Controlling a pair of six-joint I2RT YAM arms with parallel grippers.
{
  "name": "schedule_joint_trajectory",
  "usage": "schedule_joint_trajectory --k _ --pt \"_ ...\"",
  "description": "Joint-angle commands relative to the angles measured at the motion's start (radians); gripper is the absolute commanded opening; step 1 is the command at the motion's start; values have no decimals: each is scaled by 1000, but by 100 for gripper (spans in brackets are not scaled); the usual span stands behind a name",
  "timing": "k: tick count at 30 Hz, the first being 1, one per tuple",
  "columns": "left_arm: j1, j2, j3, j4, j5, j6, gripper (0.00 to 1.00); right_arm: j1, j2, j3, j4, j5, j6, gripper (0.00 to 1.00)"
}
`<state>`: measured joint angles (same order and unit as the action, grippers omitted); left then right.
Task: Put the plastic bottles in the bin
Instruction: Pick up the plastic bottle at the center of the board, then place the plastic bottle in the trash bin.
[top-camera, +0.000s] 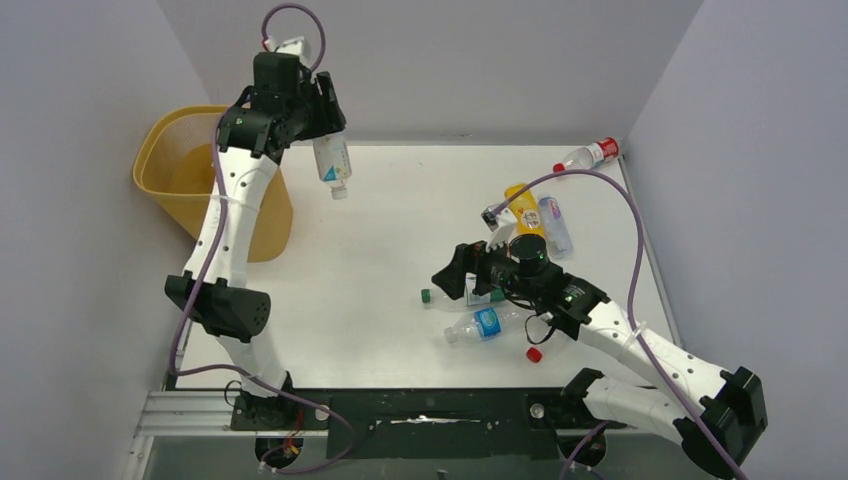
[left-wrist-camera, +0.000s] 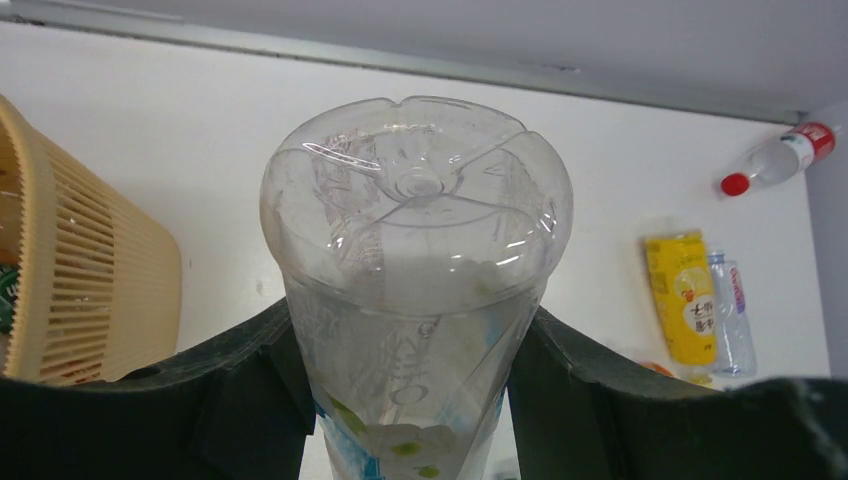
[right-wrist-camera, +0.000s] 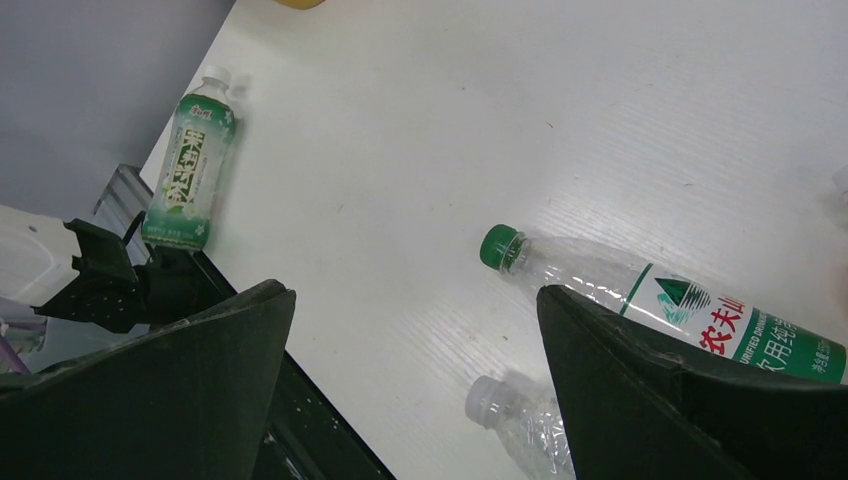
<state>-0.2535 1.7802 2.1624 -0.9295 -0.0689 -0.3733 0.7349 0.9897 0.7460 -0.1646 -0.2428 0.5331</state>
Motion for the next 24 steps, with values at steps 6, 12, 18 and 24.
schedule_joint_trajectory --k 6,12,18,24 --pt "90 28 269 41 59 -14 40 14 18 3 70 4 12 98" --pt "180 -51 199 228 62 -23 41 18 44 -10 104 -8 16 98" --pt "288 -118 126 391 50 -30 42 30 117 23 124 -49 22 98" --pt "394 -119 86 495 5 -4 43 37 143 12 151 -51 41 98"
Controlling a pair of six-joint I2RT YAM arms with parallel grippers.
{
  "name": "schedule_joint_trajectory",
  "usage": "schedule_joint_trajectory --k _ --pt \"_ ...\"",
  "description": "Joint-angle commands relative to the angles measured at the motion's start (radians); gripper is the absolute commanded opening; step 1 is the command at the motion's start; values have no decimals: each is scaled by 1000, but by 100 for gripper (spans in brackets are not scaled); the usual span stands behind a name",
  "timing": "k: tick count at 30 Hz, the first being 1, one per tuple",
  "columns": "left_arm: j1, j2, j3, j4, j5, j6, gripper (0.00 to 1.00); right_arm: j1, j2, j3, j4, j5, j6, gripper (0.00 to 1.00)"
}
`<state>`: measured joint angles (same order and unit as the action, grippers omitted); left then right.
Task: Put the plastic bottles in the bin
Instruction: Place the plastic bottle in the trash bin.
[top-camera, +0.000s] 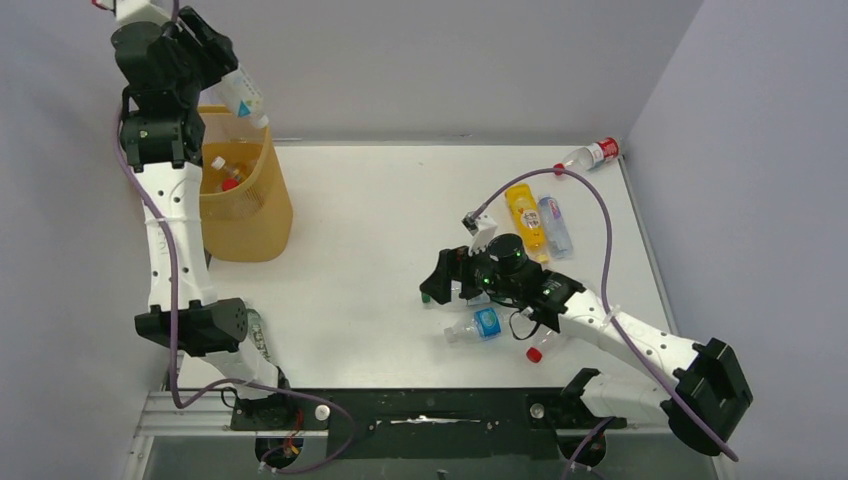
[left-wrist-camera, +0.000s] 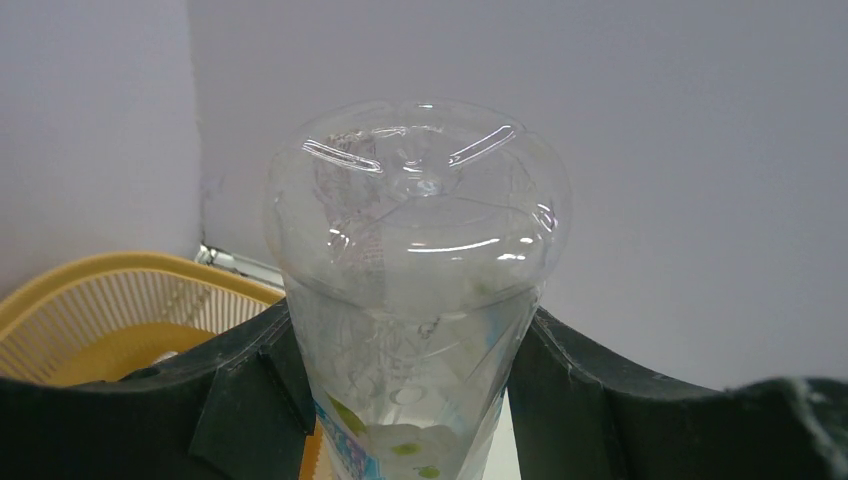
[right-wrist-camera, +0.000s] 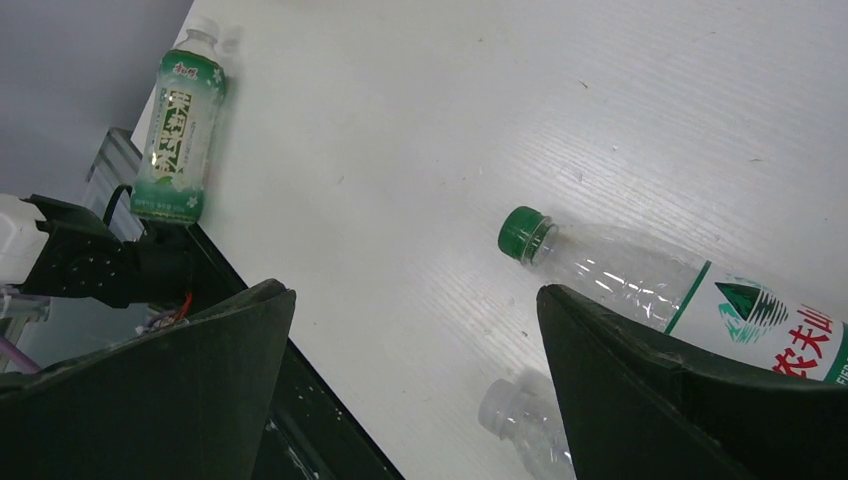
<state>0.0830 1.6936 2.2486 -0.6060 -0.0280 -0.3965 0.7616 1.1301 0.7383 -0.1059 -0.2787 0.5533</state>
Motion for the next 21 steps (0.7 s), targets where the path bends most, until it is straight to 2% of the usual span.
schedule_joint_trajectory --k 1,7,13,17,21 --pt "71 -24 8 177 -57 27 43 12 8 18 98 -15 24 98" --pt "108 14 5 202 -193 104 43 27 43 28 110 -20 31 98" --pt "113 -55 -270 337 -274 98 43 30 83 47 116 -31 23 98" --pt "113 -77 -363 369 -285 88 45 33 91 42 122 -30 25 98" --pt "113 -85 -408 341 -261 56 56 36 103 41 133 -35 29 98"
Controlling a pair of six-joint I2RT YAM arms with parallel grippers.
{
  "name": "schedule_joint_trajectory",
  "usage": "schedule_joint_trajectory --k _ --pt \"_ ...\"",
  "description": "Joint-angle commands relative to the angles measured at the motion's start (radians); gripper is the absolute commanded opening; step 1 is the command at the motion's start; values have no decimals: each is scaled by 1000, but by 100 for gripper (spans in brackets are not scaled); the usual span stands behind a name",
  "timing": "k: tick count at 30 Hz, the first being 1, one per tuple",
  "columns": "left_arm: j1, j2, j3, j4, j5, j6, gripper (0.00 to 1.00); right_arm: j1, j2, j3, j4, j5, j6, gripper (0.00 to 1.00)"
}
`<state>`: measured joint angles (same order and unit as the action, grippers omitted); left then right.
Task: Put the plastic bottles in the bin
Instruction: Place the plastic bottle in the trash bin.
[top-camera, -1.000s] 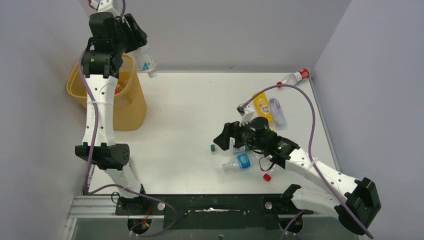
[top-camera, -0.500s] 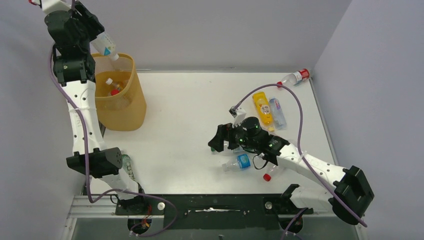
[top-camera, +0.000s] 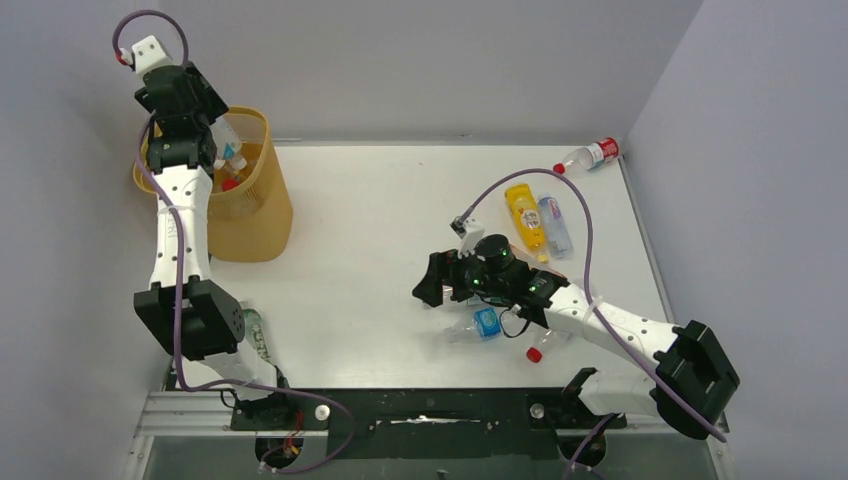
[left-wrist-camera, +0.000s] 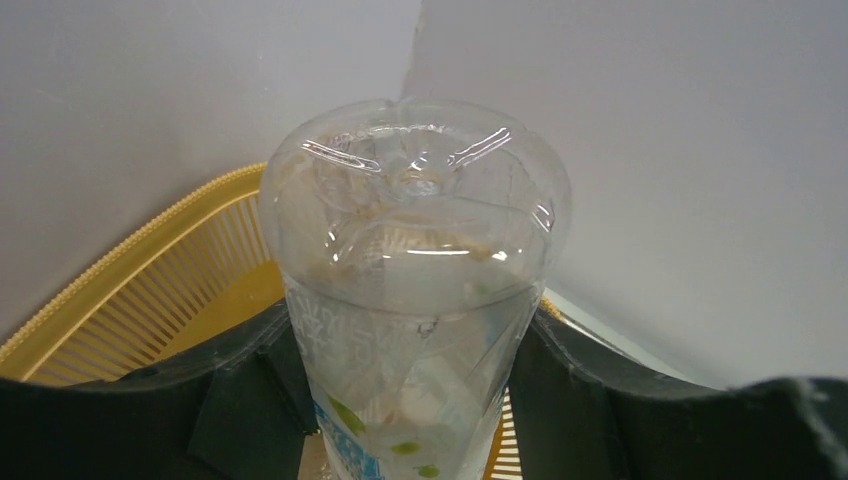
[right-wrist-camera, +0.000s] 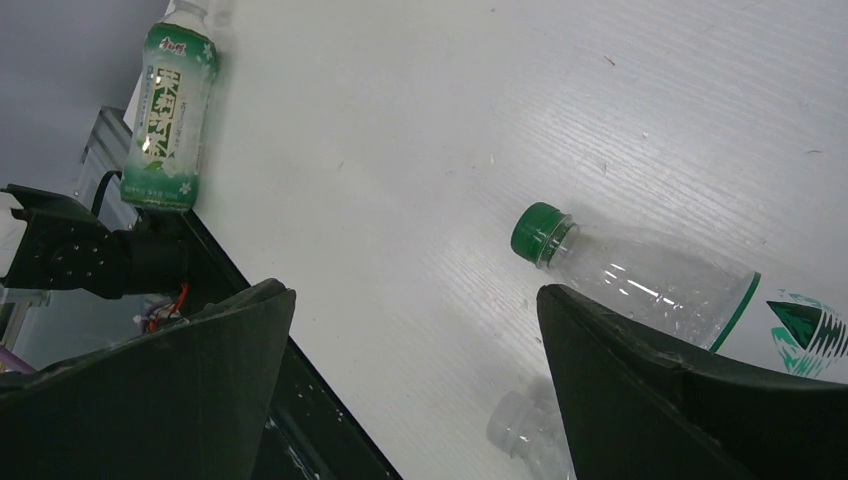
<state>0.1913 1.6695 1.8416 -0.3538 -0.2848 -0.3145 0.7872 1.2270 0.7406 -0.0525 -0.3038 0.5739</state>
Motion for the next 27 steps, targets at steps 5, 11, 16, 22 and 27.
schedule_joint_trajectory --k 5,11,16,22,27 --pt "4 -62 -8 -1 39 -58 76 12 0 37 83 -8 7 98" --pt "2 -87 -3 -106 99 -78 81 14 11 43 91 -25 3 98" --pt "2 -156 -48 -143 159 -93 82 27 59 98 70 -38 -18 98" --pt "-4 -271 -156 -168 206 -94 83 80 158 192 66 -38 -26 98" --pt "10 -332 -189 -210 171 -99 84 143 301 316 58 -42 -17 98"
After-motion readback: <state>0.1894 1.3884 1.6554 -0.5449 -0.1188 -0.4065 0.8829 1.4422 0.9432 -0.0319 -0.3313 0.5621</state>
